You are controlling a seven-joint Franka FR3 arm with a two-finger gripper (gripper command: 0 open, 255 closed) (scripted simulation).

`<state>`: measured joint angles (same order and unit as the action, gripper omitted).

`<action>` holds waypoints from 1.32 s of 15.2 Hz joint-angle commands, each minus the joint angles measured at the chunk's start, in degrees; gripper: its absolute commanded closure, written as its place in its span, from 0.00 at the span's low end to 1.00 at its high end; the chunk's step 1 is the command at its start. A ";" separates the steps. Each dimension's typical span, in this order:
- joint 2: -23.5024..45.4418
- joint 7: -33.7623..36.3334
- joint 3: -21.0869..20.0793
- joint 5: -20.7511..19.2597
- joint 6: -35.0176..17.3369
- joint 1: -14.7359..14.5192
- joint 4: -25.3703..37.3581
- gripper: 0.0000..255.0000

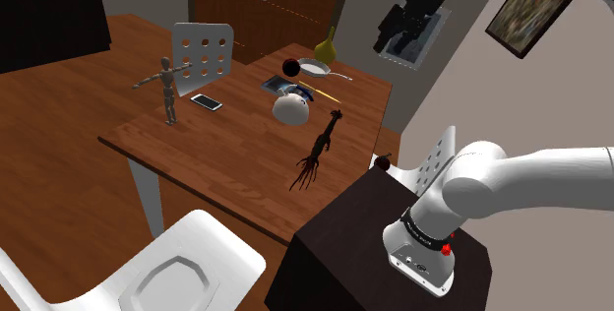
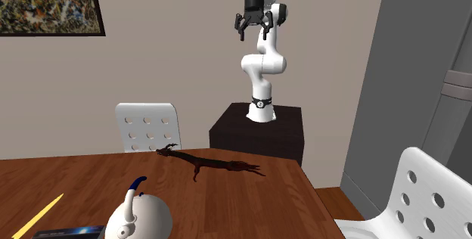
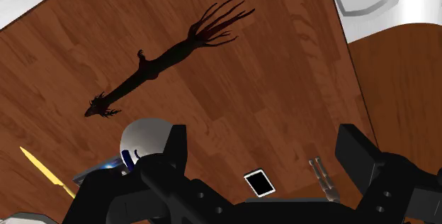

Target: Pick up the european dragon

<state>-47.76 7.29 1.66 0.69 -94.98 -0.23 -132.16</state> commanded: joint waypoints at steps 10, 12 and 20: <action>6.03 8.75 -1.71 0.09 -17.47 3.98 -12.39 0.00; 8.31 10.74 -2.09 0.08 -21.55 4.85 -14.43 0.00; 20.92 18.97 -3.54 -0.35 -38.40 8.45 -19.69 0.00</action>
<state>-28.48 25.19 -1.75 0.46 -131.28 7.71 -151.38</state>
